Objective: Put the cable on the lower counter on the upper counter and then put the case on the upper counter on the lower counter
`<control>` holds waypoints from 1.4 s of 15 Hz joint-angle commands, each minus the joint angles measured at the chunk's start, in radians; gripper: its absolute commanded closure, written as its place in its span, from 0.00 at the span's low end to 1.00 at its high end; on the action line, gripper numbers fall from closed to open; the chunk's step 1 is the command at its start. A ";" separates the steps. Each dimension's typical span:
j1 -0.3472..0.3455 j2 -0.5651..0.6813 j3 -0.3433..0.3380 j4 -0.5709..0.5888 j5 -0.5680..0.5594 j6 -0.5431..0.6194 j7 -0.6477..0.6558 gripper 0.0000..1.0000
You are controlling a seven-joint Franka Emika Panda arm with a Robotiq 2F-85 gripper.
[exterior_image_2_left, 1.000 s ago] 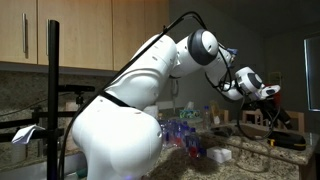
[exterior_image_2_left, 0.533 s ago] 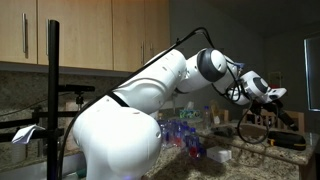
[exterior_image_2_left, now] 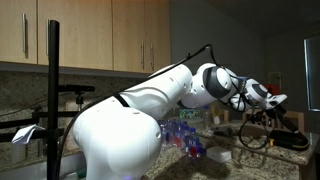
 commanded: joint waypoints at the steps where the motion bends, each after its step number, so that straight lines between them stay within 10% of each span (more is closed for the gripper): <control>1: -0.027 0.007 0.063 0.076 0.007 -0.156 -0.193 0.00; 11: 0.017 -0.049 0.079 0.079 -0.025 -0.341 -0.678 0.00; 21: -0.067 0.064 0.062 0.207 0.091 -0.297 -0.340 0.00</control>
